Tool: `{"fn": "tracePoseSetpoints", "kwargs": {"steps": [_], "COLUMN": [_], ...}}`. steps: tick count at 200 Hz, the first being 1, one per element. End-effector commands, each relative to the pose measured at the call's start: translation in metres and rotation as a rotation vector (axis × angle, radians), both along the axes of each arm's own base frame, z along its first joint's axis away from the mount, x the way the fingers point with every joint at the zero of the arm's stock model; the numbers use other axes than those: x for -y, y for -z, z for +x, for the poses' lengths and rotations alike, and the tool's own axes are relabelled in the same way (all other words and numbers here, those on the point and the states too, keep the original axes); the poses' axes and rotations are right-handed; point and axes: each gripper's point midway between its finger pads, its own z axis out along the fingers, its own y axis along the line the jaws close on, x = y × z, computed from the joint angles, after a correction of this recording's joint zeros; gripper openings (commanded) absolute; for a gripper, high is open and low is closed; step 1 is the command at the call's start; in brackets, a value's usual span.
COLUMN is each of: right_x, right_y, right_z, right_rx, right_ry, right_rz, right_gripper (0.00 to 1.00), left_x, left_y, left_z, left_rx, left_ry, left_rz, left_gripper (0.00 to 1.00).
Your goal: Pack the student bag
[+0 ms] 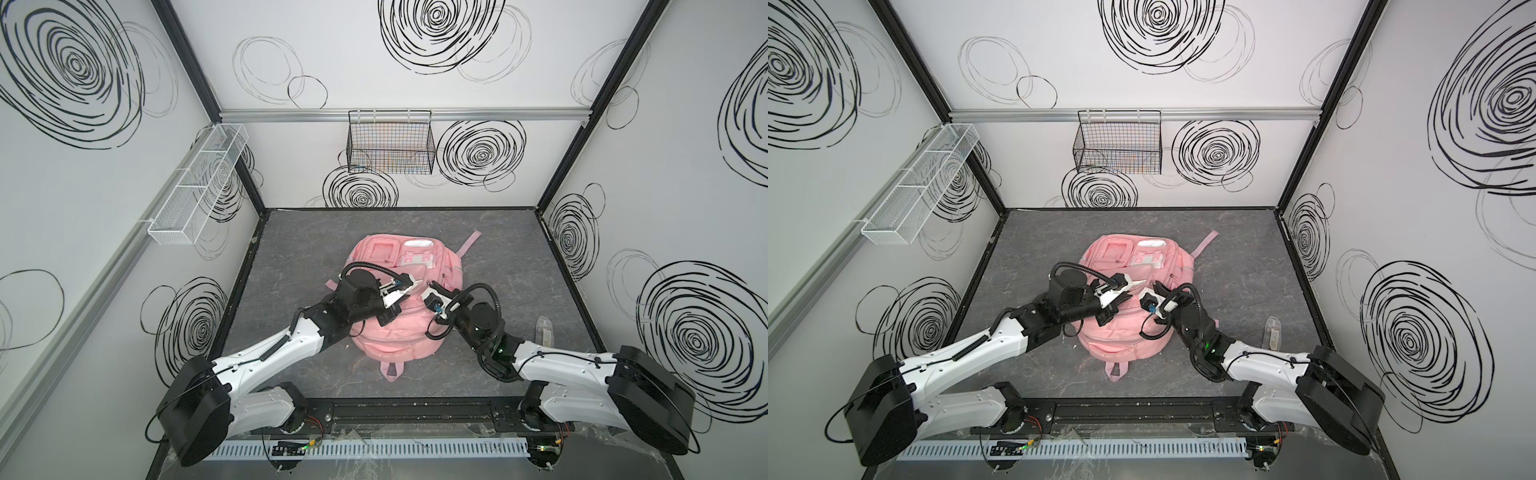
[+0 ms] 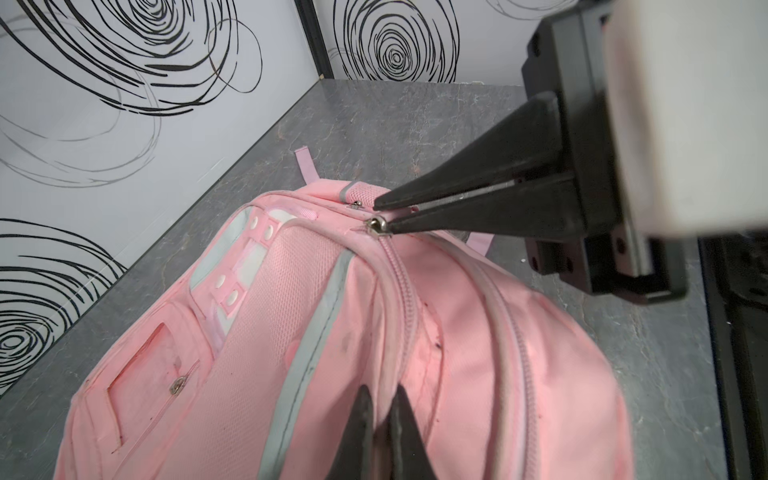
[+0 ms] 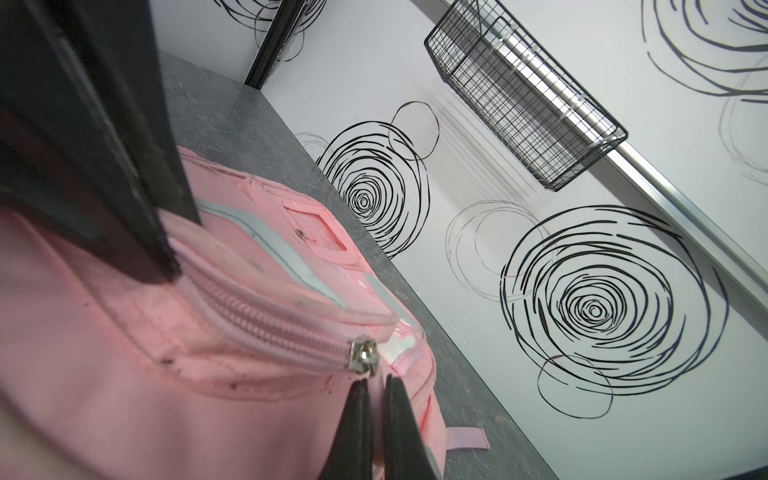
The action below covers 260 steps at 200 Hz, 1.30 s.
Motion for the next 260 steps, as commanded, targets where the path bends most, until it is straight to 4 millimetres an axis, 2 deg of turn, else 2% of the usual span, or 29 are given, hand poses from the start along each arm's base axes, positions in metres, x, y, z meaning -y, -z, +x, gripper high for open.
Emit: {"fn": "tracePoseSetpoints", "kwargs": {"steps": [1, 15, 20, 55, 83, 109, 130, 160, 221, 260], "right_x": [0.030, 0.023, 0.022, 0.021, 0.009, -0.016, -0.026, -0.043, -0.060, -0.068], "right_y": [-0.074, -0.068, -0.064, -0.047, -0.032, -0.025, -0.024, -0.013, -0.004, -0.001], "right_z": [0.008, 0.010, 0.010, 0.007, -0.006, -0.032, -0.032, -0.023, 0.006, 0.012], "right_rx": [0.093, 0.007, -0.026, -0.232, -0.374, -0.499, -0.532, -0.525, -0.475, -0.475], "right_ry": [0.099, 0.022, -0.006, -0.105, -0.202, -0.407, -0.440, -0.481, -0.496, -0.535], "right_rz": [0.327, 0.371, 0.384, 0.532, 0.584, 0.595, 0.597, 0.466, 0.309, 0.276], "right_gripper": [0.09, 0.31, 0.35, 0.37, 0.38, 0.52, 0.51, 0.49, 0.50, 0.43], "left_x": [-0.037, -0.034, -0.032, -0.029, -0.029, -0.028, -0.027, -0.027, -0.026, -0.027], "left_y": [0.007, 0.003, 0.000, 0.002, 0.003, 0.003, 0.002, 0.003, 0.006, 0.006], "left_z": [0.027, 0.021, 0.019, 0.014, 0.013, 0.012, 0.012, 0.011, 0.009, 0.009], "left_rx": [0.005, 0.020, 0.028, 0.026, 0.029, 0.024, 0.023, 0.019, 0.012, 0.012], "left_ry": [-0.200, -0.167, -0.158, -0.129, -0.128, -0.121, -0.117, -0.112, -0.105, -0.107], "left_rz": [0.059, 0.041, 0.032, 0.036, 0.048, 0.042, 0.040, 0.038, 0.045, 0.046], "left_gripper": [0.00, 0.00, 0.00, 0.00, 0.00, 0.00, 0.00, 0.00, 0.00, 0.00]}}
